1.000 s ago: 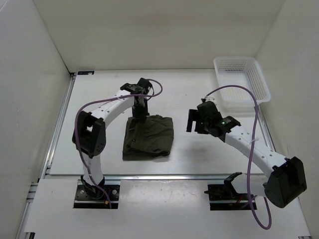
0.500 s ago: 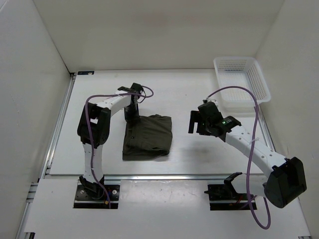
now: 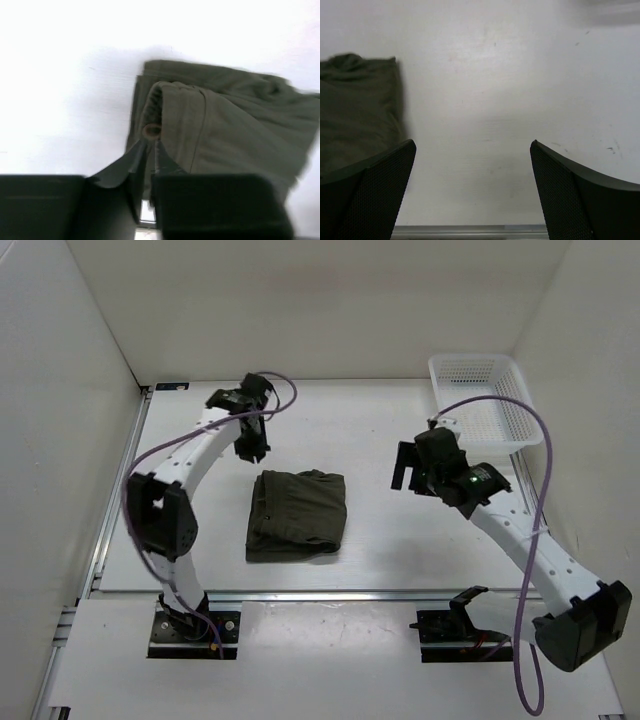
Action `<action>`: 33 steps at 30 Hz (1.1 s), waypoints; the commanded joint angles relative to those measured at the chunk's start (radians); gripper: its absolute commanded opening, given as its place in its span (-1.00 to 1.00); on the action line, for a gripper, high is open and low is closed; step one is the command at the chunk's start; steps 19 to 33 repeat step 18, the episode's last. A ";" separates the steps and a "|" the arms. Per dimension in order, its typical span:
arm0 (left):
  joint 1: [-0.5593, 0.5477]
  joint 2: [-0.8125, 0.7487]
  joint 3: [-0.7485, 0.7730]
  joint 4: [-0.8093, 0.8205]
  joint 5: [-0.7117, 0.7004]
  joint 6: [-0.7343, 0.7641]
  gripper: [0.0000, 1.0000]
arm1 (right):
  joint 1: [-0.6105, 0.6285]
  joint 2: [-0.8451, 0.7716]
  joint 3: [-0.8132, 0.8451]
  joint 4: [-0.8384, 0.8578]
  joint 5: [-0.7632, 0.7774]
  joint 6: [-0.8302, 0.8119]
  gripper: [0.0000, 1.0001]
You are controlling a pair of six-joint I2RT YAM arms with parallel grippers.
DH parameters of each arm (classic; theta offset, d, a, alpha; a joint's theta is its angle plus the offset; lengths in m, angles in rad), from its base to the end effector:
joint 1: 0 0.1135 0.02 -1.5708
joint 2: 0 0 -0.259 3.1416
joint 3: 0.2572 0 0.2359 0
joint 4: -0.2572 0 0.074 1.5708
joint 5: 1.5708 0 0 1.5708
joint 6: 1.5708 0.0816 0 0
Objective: Fold and stack the shorts
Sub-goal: Fold the shorts
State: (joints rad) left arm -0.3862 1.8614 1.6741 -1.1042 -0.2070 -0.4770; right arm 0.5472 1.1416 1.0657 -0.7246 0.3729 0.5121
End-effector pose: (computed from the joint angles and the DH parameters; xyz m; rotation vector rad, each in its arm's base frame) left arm 0.3509 -0.1246 0.2302 -0.1679 2.7961 0.0995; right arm 0.2279 0.1040 0.2839 0.1354 2.3008 0.0966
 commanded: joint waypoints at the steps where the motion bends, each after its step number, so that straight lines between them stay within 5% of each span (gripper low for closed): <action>1: 0.064 -0.210 0.073 -0.103 -0.033 0.034 -0.48 | -0.030 -0.071 0.109 -0.073 0.084 -0.064 0.99; 3: 0.096 -0.275 0.073 -0.103 0.012 0.034 0.08 | -0.030 -0.095 0.152 -0.123 0.119 -0.075 0.99; 4: 0.127 -0.348 0.058 -0.103 0.035 0.034 0.62 | -0.030 -0.095 0.164 -0.145 0.141 -0.064 0.99; 6: 0.153 -0.428 0.026 -0.082 0.090 0.034 0.81 | -0.030 -0.132 0.174 -0.186 0.202 -0.046 0.99; 11: 0.214 -0.666 -0.187 0.029 0.055 -0.009 0.86 | -0.030 -0.250 0.172 -0.283 0.236 -0.001 0.99; 17: 0.247 -0.763 -0.319 0.029 0.076 -0.031 0.89 | -0.030 -0.333 0.119 -0.309 0.192 0.000 0.90; 33: 0.247 -0.777 -0.332 0.029 0.077 -0.031 0.89 | -0.030 -0.347 0.109 -0.309 0.183 0.000 0.95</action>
